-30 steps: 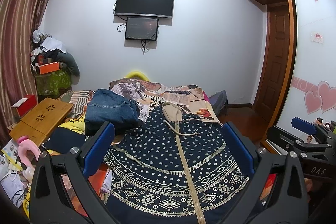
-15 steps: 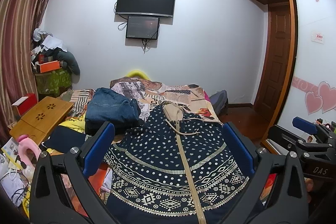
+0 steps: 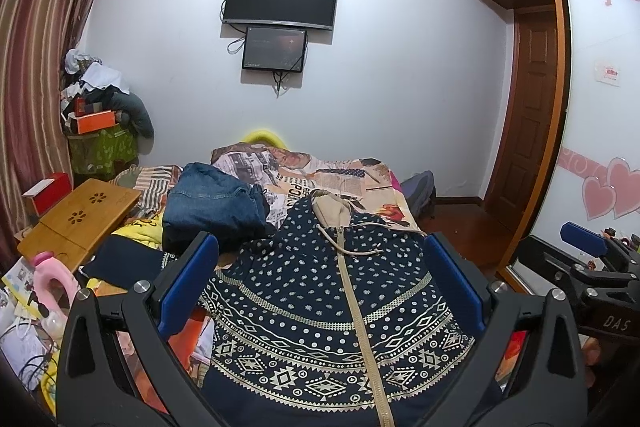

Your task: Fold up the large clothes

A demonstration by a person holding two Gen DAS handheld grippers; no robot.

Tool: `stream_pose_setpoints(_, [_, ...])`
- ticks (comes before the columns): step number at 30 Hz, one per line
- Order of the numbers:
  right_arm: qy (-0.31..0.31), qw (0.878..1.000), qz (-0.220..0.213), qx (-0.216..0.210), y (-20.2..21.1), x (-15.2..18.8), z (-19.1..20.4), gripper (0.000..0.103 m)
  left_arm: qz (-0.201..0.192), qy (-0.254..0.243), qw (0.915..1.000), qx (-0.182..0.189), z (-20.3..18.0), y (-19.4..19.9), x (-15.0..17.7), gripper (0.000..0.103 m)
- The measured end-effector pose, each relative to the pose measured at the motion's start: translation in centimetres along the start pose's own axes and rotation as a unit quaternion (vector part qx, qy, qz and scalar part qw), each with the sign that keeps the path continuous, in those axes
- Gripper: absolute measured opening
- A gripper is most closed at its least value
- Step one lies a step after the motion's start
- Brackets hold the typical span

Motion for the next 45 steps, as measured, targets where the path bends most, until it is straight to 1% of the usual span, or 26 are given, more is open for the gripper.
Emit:
stream_pose_setpoints(7, [-0.003,1.000,0.007,-0.001,-0.7,-0.2,-0.2,0.103,0.004,0.006,1.0000,-0.003,0.4,-0.8,0.0,0.103])
stream_pose_setpoints(14, [-0.006,1.000,0.021,0.005,-2.5,-0.5,-0.9,0.103,0.014,0.018,0.9997,-0.014,2.1,-3.0,-0.5,0.103])
stream_pose_setpoints(18, [-0.010,0.999,0.028,0.019,-4.3,-1.2,-1.5,0.103,0.015,0.027,0.9989,-0.035,4.3,-4.7,-1.2,0.103])
stream_pose_setpoints(22, [-0.014,0.999,0.038,0.024,-6.1,-1.7,-2.0,0.103,0.023,0.054,0.9968,-0.054,7.6,-7.0,-2.0,0.103])
stream_pose_setpoints(25, [-0.012,0.998,0.046,0.035,-7.8,-2.1,-2.5,0.103,0.024,0.068,0.9921,-0.102,10.9,-8.8,-2.4,0.103])
stream_pose_setpoints(28, [-0.012,0.997,0.059,0.045,-10.0,-2.5,-3.0,0.103,0.033,0.093,0.9837,-0.150,15.1,-10.8,-2.4,0.103])
stream_pose_setpoints(30, [-0.012,0.996,0.070,0.051,-11.6,-2.6,-3.4,0.103,0.041,0.109,0.9791,-0.167,17.8,-11.9,-2.3,0.103])
stream_pose_setpoints(32, [-0.013,0.995,0.084,0.058,-13.2,-2.5,-3.8,0.103,0.058,0.129,0.9720,-0.188,21.4,-13.4,-1.6,0.103])
stream_pose_setpoints(35, [-0.014,0.993,0.103,0.063,-15.3,-2.1,-4.3,0.103,0.083,0.162,0.9628,-0.200,25.8,-15.2,-0.3,0.103])
stream_pose_setpoints(37, [-0.013,0.990,0.120,0.069,-17.0,-1.7,-4.5,0.103,0.107,0.202,0.9519,-0.204,29.5,-16.8,1.3,0.103])
stream_pose_setpoints(38, [-0.013,0.990,0.125,0.070,-17.5,-1.6,-4.6,0.103,0.116,0.215,0.9469,-0.209,30.7,-17.4,1.8,0.103])
stream_pose_setpoints(39, [-0.014,0.988,0.135,0.071,-18.3,-1.3,-4.7,0.103,0.132,0.237,0.9386,-0.213,32.9,-18.4,2.9,0.103])
stream_pose_setpoints(42, [-0.016,0.985,0.155,0.067,-19.7,-0.6,-4.7,0.103,0.174,0.283,0.9202,-0.206,36.9,-20.7,5.6,0.103])
stream_pose_setpoints(43, [-0.017,0.984,0.164,0.066,-20.1,-0.3,-4.7,0.103,0.184,0.295,0.9154,-0.204,37.8,-21.3,6.3,0.102])
stream_pose_setpoints(44, [-0.018,0.983,0.168,0.065,-20.7,-0.2,-4.6,0.103,0.197,0.312,0.9082,-0.197,39.1,-22.2,7.4,0.100])
stream_pose_setpoints(45, [-0.016,0.982,0.176,0.065,-21.1,0.2,-4.4,0.103,0.205,0.323,0.9049,-0.186,39.7,-22.7,8.1,0.094])
Point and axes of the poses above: each gripper's, at about its wrist camera, not at the fingertips, and y roughly against the way its jaws point, z to its left, x to its underside, the point moved 5 cm from there along -y, roughly the way its jaws point, and after that the axes turned 12 degrees about z, right-handed, at the moved point
